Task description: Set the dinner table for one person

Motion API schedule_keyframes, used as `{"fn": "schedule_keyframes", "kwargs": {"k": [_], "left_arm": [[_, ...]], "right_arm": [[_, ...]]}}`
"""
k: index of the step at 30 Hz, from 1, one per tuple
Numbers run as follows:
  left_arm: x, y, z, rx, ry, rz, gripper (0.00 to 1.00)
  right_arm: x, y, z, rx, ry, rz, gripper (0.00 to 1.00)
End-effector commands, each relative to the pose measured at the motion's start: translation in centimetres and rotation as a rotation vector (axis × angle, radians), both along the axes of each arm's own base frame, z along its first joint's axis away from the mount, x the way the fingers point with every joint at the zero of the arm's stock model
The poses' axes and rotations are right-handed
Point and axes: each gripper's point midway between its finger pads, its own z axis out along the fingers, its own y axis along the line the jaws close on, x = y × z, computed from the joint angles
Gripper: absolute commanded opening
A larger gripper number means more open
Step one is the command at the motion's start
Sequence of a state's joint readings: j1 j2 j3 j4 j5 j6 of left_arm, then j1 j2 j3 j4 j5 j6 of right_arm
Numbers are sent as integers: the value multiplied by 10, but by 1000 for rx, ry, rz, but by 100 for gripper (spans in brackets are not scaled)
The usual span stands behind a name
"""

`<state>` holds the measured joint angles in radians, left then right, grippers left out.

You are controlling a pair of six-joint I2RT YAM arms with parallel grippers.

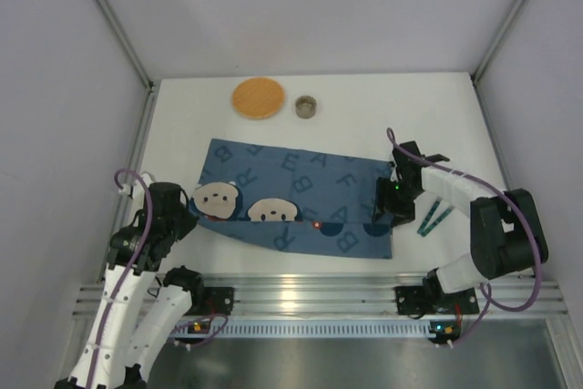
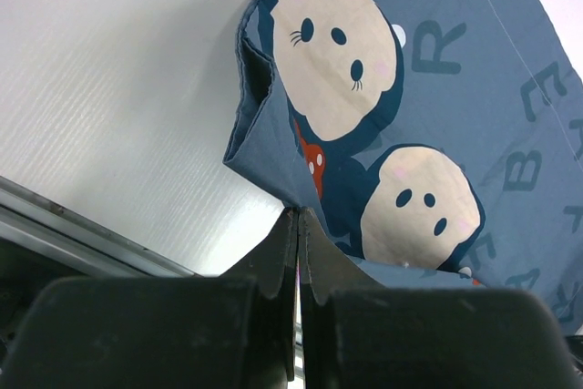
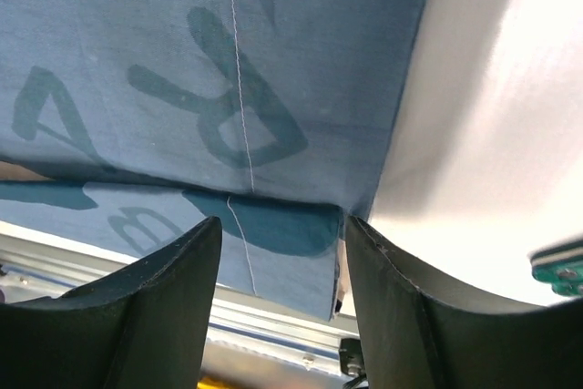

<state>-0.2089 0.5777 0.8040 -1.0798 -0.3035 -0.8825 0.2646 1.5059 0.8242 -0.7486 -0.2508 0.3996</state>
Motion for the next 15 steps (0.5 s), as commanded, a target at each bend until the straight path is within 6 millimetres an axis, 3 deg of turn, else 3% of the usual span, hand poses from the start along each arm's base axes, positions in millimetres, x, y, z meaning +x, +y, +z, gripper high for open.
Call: {"fn": "schedule_keyframes", "kwargs": {"k": [1, 4, 15], "left_arm": [[-1, 1, 0, 8, -2, -14, 0], [-1, 0, 0, 8, -3, -18, 0], [-1, -1, -1, 7, -1, -27, 0]], "right_arm": [[-1, -5, 14, -31, -47, -34, 57], [-9, -7, 14, -33, -37, -44, 57], [-8, -2, 1, -23, -26, -37, 51]]}}
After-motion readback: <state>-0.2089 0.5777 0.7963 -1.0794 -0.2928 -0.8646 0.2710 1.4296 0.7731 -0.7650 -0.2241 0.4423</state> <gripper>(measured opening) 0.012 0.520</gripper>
